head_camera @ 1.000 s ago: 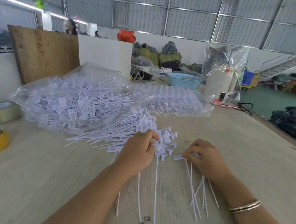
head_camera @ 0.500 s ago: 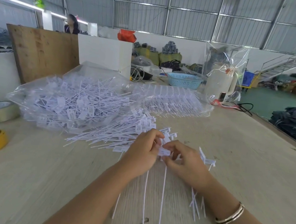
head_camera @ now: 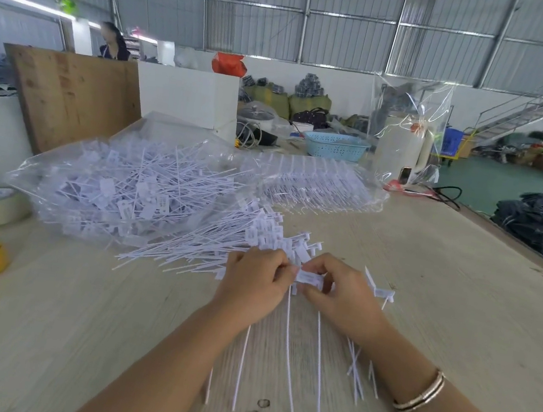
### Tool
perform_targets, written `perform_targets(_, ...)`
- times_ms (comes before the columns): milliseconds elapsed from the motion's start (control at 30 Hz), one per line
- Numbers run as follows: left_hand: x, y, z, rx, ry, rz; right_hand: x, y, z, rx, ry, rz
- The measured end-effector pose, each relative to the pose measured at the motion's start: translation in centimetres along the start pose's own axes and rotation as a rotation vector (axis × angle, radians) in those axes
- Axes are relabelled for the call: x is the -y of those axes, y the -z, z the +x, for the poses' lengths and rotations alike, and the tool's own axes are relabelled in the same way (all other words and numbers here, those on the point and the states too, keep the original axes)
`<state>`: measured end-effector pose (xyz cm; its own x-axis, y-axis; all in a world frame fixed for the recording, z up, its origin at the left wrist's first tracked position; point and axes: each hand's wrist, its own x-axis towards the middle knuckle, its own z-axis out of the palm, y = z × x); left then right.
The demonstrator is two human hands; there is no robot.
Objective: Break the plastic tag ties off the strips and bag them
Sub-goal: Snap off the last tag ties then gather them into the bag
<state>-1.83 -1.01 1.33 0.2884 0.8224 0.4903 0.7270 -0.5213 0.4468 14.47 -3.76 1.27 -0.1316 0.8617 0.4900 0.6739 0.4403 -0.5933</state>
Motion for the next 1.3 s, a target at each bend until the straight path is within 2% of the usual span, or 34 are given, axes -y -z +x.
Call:
perform_targets(267,-0.1,0.0,0.1,-0.066,-0.069,-0.032,-0.4,0.2,0.0,-0.052,0.000,-0.009)
perform_targets(667,-0.2,-0.1,0.0,-0.093,-0.091,-0.048,-0.4,0.3,0.0,0.034,-0.050,0.168)
perform_targets(800,-0.3,-0.2,-0.3,-0.113,-0.177,-0.075,0.1,0.7,0.0,0.033,-0.054,0.249)
perform_targets(900,-0.3,-0.1,-0.2,-0.131,-0.175,-0.099,0.4,0.8,-0.1,0.001,-0.048,0.271)
perform_targets(1300,-1.1,0.6,-0.2,-0.057,-0.181,-0.227,0.9,1.3,0.2,0.066,-0.079,0.474)
